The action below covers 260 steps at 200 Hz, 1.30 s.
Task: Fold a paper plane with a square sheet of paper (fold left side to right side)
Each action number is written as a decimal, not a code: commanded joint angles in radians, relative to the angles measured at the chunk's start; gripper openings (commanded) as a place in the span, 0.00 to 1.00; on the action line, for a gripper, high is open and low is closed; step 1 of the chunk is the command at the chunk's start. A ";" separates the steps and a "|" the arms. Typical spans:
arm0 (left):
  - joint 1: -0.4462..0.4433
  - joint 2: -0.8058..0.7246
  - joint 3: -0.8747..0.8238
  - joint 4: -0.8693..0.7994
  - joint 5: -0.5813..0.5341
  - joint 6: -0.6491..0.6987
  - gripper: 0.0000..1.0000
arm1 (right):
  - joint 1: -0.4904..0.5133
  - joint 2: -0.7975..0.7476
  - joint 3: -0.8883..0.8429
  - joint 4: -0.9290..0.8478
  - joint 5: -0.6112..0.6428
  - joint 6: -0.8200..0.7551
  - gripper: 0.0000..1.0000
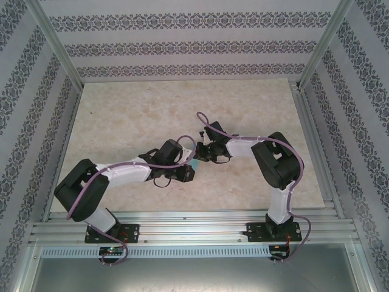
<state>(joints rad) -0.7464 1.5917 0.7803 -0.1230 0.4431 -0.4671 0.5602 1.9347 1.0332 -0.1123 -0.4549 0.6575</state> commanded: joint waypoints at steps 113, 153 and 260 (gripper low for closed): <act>0.009 0.099 -0.119 0.142 -0.032 -0.061 0.06 | -0.014 0.078 -0.008 -0.083 0.099 -0.013 0.10; 0.009 0.067 -0.207 0.201 -0.006 -0.109 0.06 | -0.022 0.077 -0.006 -0.093 0.097 -0.019 0.10; 0.049 -0.157 -0.196 0.131 0.037 -0.137 0.06 | -0.023 0.044 -0.007 -0.026 0.049 -0.009 0.11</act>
<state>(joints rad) -0.7288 1.5032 0.5476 0.0437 0.4442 -0.5804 0.5533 1.9419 1.0492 -0.1299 -0.4698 0.6540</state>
